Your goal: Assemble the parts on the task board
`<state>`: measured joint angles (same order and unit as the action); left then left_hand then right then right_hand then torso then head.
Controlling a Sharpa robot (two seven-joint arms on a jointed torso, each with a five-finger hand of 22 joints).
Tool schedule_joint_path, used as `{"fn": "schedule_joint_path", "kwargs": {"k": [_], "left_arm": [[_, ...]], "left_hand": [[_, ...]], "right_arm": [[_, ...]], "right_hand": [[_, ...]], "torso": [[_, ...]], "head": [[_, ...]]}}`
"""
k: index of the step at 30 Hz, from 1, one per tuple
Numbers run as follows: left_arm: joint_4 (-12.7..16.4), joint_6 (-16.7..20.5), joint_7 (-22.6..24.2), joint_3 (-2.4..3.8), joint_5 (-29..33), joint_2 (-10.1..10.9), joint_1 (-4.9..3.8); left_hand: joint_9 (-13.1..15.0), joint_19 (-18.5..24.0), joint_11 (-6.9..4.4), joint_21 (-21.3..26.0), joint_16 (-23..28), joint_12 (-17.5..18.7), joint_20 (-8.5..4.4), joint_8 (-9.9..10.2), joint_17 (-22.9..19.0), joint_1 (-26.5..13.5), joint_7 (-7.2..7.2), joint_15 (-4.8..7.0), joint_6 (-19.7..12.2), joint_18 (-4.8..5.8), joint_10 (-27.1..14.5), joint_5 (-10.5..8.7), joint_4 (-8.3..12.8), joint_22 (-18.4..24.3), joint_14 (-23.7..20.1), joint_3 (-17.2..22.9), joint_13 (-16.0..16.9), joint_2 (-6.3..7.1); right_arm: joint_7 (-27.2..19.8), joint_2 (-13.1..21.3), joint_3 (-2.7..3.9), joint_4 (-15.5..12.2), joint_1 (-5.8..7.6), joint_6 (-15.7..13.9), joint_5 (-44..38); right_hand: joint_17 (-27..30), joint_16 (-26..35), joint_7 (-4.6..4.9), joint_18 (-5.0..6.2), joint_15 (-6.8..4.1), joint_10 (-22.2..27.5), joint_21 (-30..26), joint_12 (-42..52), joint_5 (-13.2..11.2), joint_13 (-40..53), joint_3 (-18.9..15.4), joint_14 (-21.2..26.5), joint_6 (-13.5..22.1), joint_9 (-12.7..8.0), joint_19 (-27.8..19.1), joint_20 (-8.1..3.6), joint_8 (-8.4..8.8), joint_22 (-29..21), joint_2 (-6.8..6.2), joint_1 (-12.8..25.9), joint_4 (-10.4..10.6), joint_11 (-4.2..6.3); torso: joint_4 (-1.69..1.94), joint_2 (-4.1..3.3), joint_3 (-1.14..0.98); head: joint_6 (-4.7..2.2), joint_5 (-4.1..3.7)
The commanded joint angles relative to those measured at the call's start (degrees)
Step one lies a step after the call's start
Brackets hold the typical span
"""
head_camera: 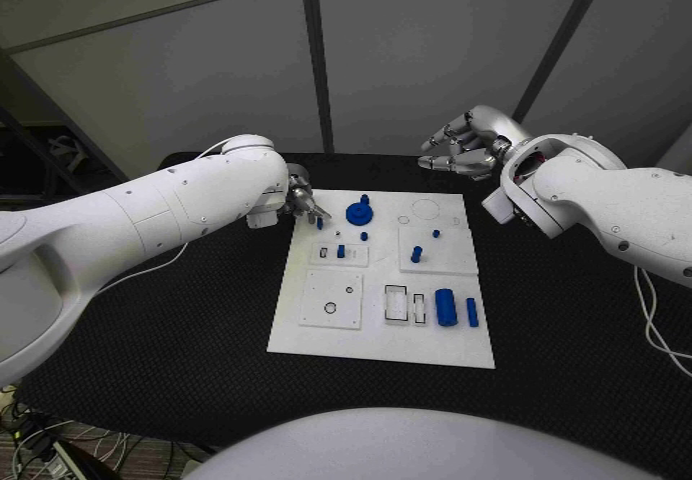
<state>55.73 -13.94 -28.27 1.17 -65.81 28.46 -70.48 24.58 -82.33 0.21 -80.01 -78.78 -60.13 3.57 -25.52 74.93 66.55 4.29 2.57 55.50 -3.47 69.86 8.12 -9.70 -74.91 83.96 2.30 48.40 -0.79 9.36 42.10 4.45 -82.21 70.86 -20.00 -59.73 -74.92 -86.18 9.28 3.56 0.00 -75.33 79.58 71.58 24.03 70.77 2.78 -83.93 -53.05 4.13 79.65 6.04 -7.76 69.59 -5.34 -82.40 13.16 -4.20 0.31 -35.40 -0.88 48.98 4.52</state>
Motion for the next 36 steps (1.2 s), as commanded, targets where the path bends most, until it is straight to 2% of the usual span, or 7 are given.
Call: {"fn": "schedule_joint_path", "kwargs": {"k": [1, 10, 13, 20, 28, 31, 36], "left_arm": [[0.0, -0.8, 0.4, 0.02, 0.1, -0.1, -0.08], [0.0, -0.9, 1.0, 0.02, 0.2, -0.1, -0.06], [-0.1, -0.9, 1.4, 0.02, 1.0, -0.1, -0.06], [-0.1, 0.2, 2.1, 0.02, 3.0, 0.2, -0.05], [1.5, 2.8, 2.8, 0.02, 5.1, 1.8, -0.05], [2.9, 4.3, 3.0, 0.02, 6.6, 3.0, -0.06], [6.2, 7.8, 3.2, 0.0, 8.5, 5.2, -0.05]], "left_hand": [[-0.1, -0.4, -0.06, -0.2, -0.2, -0.1, -0.24, 0.3, 7.6, 1.3, 0.0, 0.61, 0.5, 0.47, 0.6, -0.02, 0.6, -4.8, 3.5, 0.5, -0.1, -0.44], [-0.2, -0.5, -0.43, -0.3, -0.3, 0.3, -0.53, 0.8, 7.6, 5.4, -0.37, 0.88, 0.8, 0.52, 0.8, -0.88, 3.0, -5.1, 3.6, 3.2, -0.3, -2.77], [-0.4, -0.5, -0.64, -0.3, -0.2, 0.5, -0.69, 1.3, 7.6, 7.7, -0.56, 1.03, 0.8, 0.53, 0.9, -5.03, 4.5, -5.2, 3.6, 5.6, -0.5, -4.31], [-0.7, -0.5, -0.52, -0.2, -0.2, 1.1, -0.79, 2.5, 7.7, 10.0, -0.4, 1.04, 0.5, 0.55, 0.9, -5.25, 7.3, -5.3, 3.6, 10.6, -0.8, -5.39], [0.1, -0.6, -0.29, -0.2, -0.3, 2.0, -0.57, 2.8, 7.7, 7.4, 0.12, 0.77, 1.2, 0.56, 1.2, -4.99, 11.1, -5.6, 3.6, 21.1, -1.6, -2.41], [0.9, -0.8, -0.37, -0.4, -0.4, 1.8, -0.55, 2.4, 7.8, 5.7, -0.12, 0.84, 1.6, 0.64, 2.0, -0.38, 12.5, -6.0, 3.7, 24.1, -1.3, 0.33], [2.1, -1.1, -0.59, -0.7, -0.5, 2.0, -0.7, 1.8, 7.8, 3.2, -0.32, 1.01, 2.0, 0.73, 2.9, 2.0, 13.8, -6.4, 3.7, 28.6, -1.3, 2.52]], "right_arm": [[-0.2, 0.0, 0.03, 0.0, 0.11, 0.3, -0.2], [-0.1, 0.0, 0.03, 0.0, 0.11, 0.3, -0.2], [-0.1, 0.0, 0.03, 0.0, 0.11, 0.4, -0.2], [-0.1, 0.0, 0.03, 0.0, 0.11, 0.4, -0.2], [-0.1, 0.0, 0.03, 0.0, 0.11, 0.5, -0.2], [0.0, 0.1, 0.03, 0.0, 0.11, 0.5, -0.2], [0.1, 0.1, 0.03, 0.1, 0.11, 0.5, -0.2]], "right_hand": [[-8.9, 0.2, -0.05, 0.71, -0.2, 0.2, -0.3, -0.3, -0.1, 0.0, -0.1, -4.5, 0.5, -0.1, -0.4, -0.14, -0.13, 0.0, 0.05, 0.6, 0.3, 0.04], [-8.9, 0.2, -0.05, 0.71, -0.21, 0.1, -0.3, -0.2, 0.2, 0.0, -0.1, -4.5, 0.5, -0.1, -0.4, -0.14, -0.17, 0.0, 0.14, 0.6, 0.3, 0.04], [-8.9, 0.2, -0.05, 0.71, -0.21, 0.1, -0.3, -0.2, 0.2, 0.0, -0.1, -4.5, 0.5, -0.1, -0.4, -0.14, -0.17, 0.0, 0.14, 0.6, 0.3, 0.04], [-8.9, 0.2, -0.05, 0.71, -0.21, 0.1, -0.3, -0.2, 0.2, 0.0, -0.1, -4.5, 0.5, 0.0, -0.4, -0.15, -0.18, 0.0, 0.16, 0.6, 0.3, 0.04], [-8.9, 0.2, -0.05, 0.71, -0.21, 0.1, -0.3, -0.2, 0.2, 0.0, -0.1, -4.5, 0.5, 0.0, -0.4, -0.15, -0.18, 0.0, 0.16, 0.6, 0.3, 0.04], [-8.9, 0.2, -0.06, 0.71, -0.21, 0.1, -0.3, -0.2, 0.3, 0.0, 0.0, -4.5, 0.5, 0.0, -0.4, -0.15, -0.2, -0.1, 0.21, 0.6, 0.3, 0.04], [-8.9, 0.2, -0.06, 0.71, -0.21, 0.1, -0.3, -0.2, 0.3, 0.0, 0.0, -4.5, 0.5, 0.0, -0.4, -0.15, -0.2, -0.1, 0.21, 0.6, 0.3, 0.04]], "torso": [[-0.06, -0.03, 0.01], [0.01, -0.01, 0.02], [0.02, 0.0, 0.01], [0.01, 0.02, 0.02], [0.05, 0.04, -0.02], [0.15, 0.05, -0.05], [0.09, 0.07, 0.0]], "head": [[0.08, 0.04], [0.25, 0.04], [0.33, 0.07], [0.28, 0.2], [0.24, 0.38], [0.24, 0.48], [0.21, 0.59]]}}
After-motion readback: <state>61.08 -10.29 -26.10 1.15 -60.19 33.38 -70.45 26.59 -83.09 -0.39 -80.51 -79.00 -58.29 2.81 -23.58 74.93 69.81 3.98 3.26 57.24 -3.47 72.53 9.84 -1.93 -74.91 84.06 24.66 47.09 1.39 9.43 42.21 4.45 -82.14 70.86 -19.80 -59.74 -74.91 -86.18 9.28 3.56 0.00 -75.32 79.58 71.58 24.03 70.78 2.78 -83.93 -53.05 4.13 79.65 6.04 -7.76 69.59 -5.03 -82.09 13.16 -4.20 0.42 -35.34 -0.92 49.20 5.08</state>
